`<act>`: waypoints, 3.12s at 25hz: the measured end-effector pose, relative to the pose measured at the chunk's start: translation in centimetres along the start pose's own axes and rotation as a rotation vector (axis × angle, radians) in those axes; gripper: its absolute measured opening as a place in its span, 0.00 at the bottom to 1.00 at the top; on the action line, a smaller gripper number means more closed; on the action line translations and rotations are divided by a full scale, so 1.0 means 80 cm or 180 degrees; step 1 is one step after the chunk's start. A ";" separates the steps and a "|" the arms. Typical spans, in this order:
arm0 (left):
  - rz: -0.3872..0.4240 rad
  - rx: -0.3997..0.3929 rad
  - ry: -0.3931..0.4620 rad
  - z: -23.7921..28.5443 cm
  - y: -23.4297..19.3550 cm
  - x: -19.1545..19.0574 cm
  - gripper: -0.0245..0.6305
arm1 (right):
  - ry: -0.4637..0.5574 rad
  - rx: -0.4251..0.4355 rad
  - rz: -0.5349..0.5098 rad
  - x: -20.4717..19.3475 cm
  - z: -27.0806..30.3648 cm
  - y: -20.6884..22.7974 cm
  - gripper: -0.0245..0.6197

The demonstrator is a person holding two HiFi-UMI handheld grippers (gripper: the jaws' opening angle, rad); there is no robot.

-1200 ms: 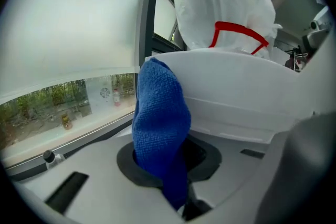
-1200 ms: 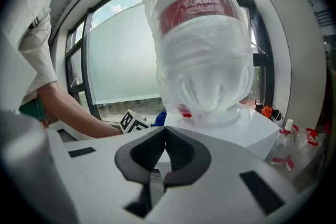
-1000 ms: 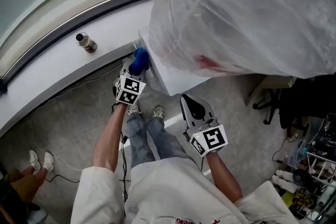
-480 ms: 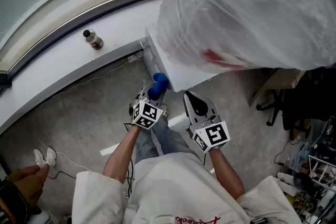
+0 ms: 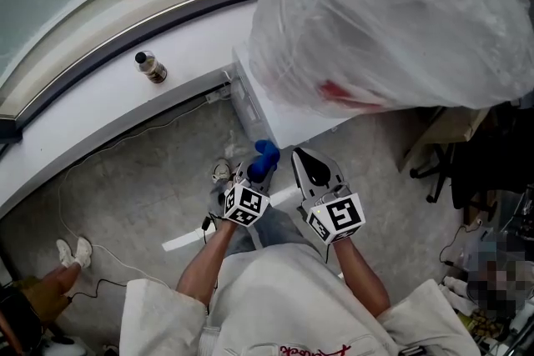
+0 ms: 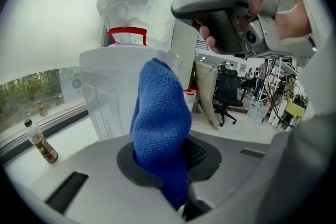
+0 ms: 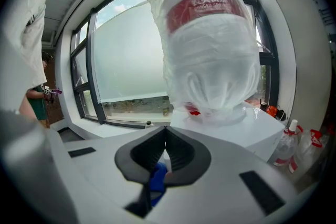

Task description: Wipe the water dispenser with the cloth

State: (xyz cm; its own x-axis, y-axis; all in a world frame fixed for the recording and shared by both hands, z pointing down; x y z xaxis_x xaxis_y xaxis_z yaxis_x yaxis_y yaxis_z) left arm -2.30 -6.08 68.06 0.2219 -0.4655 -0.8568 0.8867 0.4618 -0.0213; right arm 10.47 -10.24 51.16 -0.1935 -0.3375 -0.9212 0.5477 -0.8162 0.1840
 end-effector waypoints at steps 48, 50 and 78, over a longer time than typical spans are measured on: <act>-0.0387 0.0955 0.1350 -0.153 -0.035 0.273 0.13 | 0.0869 -0.0451 -0.0227 0.092 -0.126 0.058 0.06; -0.0405 0.0936 0.1335 -0.152 -0.031 0.274 0.13 | 0.0859 -0.0456 -0.0205 0.090 -0.129 0.057 0.06; -0.0361 0.0795 0.1285 -0.318 -0.006 0.158 0.13 | 0.0817 -0.0498 -0.0127 0.017 -0.153 -0.139 0.06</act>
State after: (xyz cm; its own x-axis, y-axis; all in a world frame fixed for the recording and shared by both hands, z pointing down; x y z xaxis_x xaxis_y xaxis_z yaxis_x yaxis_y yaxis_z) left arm -10.24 7.04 44.11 -0.0132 -0.1495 -0.9887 0.9774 0.2069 -0.0443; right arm 14.09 4.09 43.67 -0.0162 -0.1607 -0.9869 0.6664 -0.7376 0.1092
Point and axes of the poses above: the fingertips, and each gripper's own axes: z forward along the fingers, y to its right, x out of its top, the point moved 10 cm from there along -z, backward along the fingers, and after that the axes turned 11 degrees about x, right-handed, at the moved point
